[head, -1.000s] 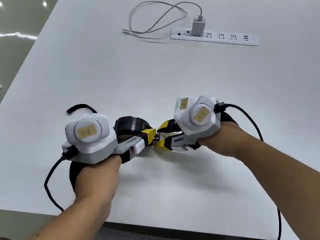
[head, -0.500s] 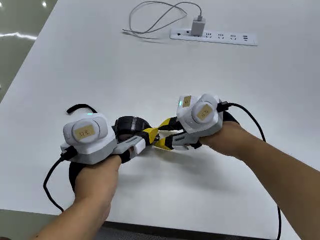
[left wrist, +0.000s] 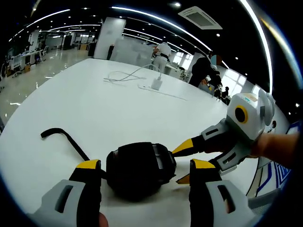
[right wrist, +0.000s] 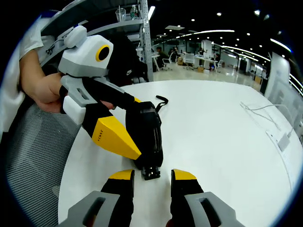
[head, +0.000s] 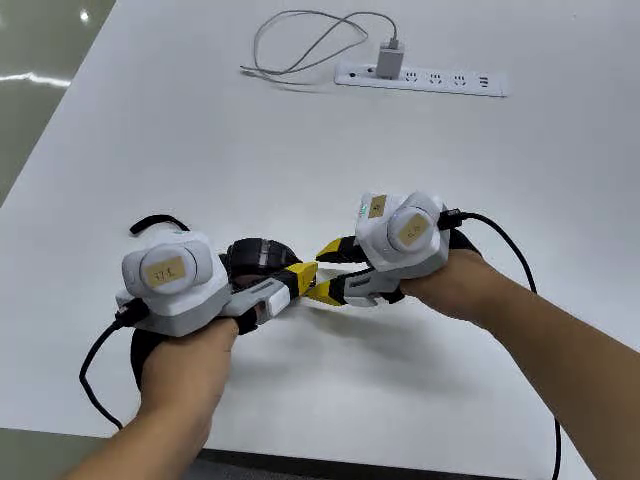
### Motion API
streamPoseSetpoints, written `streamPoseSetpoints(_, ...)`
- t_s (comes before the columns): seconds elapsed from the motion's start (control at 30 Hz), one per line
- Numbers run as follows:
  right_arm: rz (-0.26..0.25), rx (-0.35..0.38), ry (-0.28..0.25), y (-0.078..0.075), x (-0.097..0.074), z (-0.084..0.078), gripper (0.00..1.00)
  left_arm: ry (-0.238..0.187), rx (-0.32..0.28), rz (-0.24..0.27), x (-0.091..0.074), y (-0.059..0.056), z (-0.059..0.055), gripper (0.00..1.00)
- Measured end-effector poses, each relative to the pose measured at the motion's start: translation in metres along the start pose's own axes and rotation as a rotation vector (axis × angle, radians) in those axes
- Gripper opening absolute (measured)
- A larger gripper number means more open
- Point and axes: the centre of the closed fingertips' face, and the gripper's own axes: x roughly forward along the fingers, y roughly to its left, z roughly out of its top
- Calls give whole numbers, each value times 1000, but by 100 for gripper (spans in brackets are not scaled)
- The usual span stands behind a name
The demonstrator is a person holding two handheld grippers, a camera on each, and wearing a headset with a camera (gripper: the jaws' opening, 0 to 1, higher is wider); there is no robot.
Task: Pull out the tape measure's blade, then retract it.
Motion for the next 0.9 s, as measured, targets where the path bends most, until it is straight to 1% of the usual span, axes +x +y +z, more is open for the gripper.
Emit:
streamPoseSetpoints(0.03,-8,5,-1,-1,-1,-1,29,1,0,-5,-1,0,0,74)
streamPoseSetpoints(0.1,-18,20,-4,1,-3,-3,31,2,17,-13,-3,-1,0,75)
streamPoseSetpoints(0.2,-37,35,-17,2,-9,-4,34,6,60,-27,-7,-3,1,76)
streamPoseSetpoints(0.3,-63,54,-28,3,-16,-5,38,-1,77,-51,-12,-6,3,78)
streamPoseSetpoints(0.33,-64,63,-34,4,-17,-5,39,-6,87,-58,-15,-7,3,79)
streamPoseSetpoints(0.37,-67,71,-37,5,-18,-5,40,-12,104,-62,-17,-8,4,79)
streamPoseSetpoints(0.4,-74,77,-38,6,-20,-7,42,-10,128,-73,-19,-9,4,80)
streamPoseSetpoints(0.5,-84,86,-43,10,-24,-9,46,-17,171,-93,-25,-12,6,83)
streamPoseSetpoints(0.6,-97,95,-49,12,-29,-10,49,-10,210,-110,-29,-13,5,84)
streamPoseSetpoints(0.67,-106,101,-56,13,-32,-9,51,-21,227,-114,-33,-13,8,85)
streamPoseSetpoints(0.87,-134,114,-59,13,-42,-12,57,-12,244,-129,-39,-13,7,88)
streamPoseSetpoints(0.9,-136,116,-58,14,-44,-13,57,-7,259,-132,-40,-13,6,89)
